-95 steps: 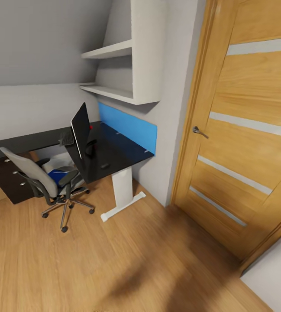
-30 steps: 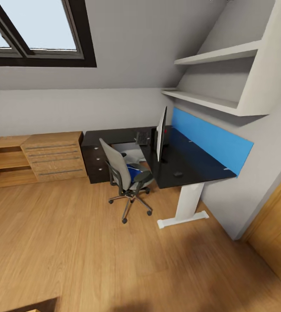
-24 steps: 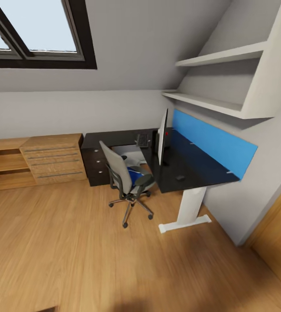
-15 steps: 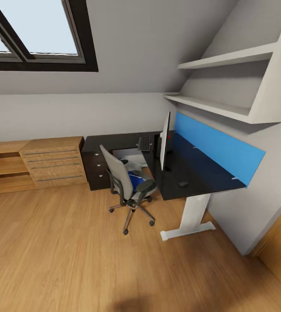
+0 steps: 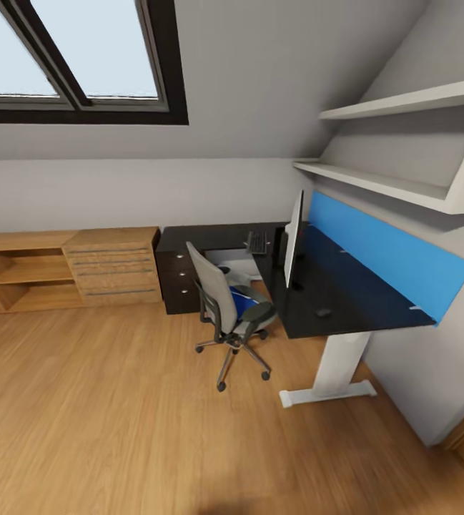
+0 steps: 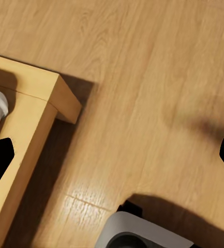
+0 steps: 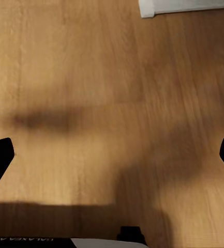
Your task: In the bedroom, organize the workspace by keeping the computer under the desk, ensuring the monitor is on the desk, placing the keyboard on the desk next to the monitor, placing the mouse on the desk next to the keyboard, moving the folder from the swivel chair onto the desk next to the mouse, stacking the notebook on top of the folder with the pen on top of the notebook, and positioning the swivel chair next to the desk.
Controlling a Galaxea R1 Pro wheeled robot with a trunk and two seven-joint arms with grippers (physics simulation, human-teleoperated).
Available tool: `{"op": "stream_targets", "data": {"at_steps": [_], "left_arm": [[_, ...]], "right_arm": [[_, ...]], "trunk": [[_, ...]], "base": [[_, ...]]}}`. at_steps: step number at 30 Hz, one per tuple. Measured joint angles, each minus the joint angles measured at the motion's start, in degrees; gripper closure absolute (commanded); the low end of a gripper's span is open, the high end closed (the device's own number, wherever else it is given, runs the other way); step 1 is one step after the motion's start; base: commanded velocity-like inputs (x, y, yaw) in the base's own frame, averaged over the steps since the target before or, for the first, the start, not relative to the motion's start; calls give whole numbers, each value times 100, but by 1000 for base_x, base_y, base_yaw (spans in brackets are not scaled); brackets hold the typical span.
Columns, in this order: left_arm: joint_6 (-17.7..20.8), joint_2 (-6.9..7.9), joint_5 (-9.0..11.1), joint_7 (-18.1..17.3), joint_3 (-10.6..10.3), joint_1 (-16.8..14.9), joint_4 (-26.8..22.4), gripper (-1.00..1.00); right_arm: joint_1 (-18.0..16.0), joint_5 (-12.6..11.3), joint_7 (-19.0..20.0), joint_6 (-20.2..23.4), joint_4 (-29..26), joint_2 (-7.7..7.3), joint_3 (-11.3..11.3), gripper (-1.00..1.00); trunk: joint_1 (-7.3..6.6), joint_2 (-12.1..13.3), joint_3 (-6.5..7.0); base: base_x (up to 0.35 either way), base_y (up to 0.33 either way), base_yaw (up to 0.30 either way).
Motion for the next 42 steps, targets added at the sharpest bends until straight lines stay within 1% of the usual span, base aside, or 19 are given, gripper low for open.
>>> {"op": "stream_targets", "data": {"at_steps": [7, 15, 18, 19, 20, 23, 25, 26, 27, 29, 30, 33, 34, 40, 42], "left_arm": [[-1, 0, 11, 6, -75, 0, 3, -100], [18, 15, 75, 36, -54, 0, -75, -100], [28, 16, 295, 40, -29, 0, -107, -100], [31, 15, 496, 38, -21, 0, -114, -100], [6, 4, 990, -11, -13, 0, -124, -100], [-63, -7, 1119, -35, -22, 0, -130, -100], [-180, -13, 1148, -44, -31, 0, -133, -100], [-353, -24, 1165, -50, -42, 0, -134, -100], [-756, -74, 1186, -62, -140, 0, -129, -100], [-950, -110, 1210, -66, -242, 0, -120, -100], [-1101, -161, 1203, -71, -383, 0, -111, -100], [-1296, -239, 1189, -61, -615, 0, -77, -100], [-1327, -249, 1188, -60, -649, 0, -61, -100], [-1420, -278, 1182, -74, -758, 0, 44, -100], [-1427, -281, 1180, -79, -773, 0, 55, -100]], "right_arm": [[0, 11, 0, 2, -1, 0, -3, -100], [0, 10, 0, 7, -1, -7, -9, -100], [0, 6, 3, 7, -1, -8, -13, -100], [0, 5, 5, 8, -1, -8, -14, -100], [0, 4, 7, 10, -1, -12, -16, -100], [0, 4, 8, 10, -2, -14, -16, -100], [0, 3, 8, 9, -3, -15, -16, -100], [0, 3, 8, 9, -6, -16, -16, -100], [0, 3, 8, 11, -8, -19, -16, -100], [0, 3, 8, 13, -10, -21, -16, -100], [0, 2, 8, 14, -13, -25, -16, -100], [0, -2, 8, 16, -17, -31, -16, -100], [0, -2, 8, 16, -17, -32, -16, -100], [0, -4, 8, 17, -18, -35, -17, -100], [0, -4, 8, 17, -18, -35, -20, -100]], "trunk": [[0, 0, 39], [0, 0, 73], [0, 0, 79], [0, 0, 80], [0, 1, 80], [0, 1, 81], [0, 1, 81], [0, 1, 81], [0, 0, 81], [0, 1, 81], [0, 0, 81], [0, 0, 81], [0, 0, 81], [0, 0, 81], [44, -78, 45]], "base": [[1, 0, 232], [0, 0, 248], [0, 0, 236], [0, 0, 207], [0, 0, 205], [0, 0, 200], [0, 0, 189], [0, 0, 109], [0, 0, 87], [0, 0, 57], [0, 0, 36], [0, 0, 20], [0, 0, 12], [0, 0, 5], [0, 0, 1]]}}
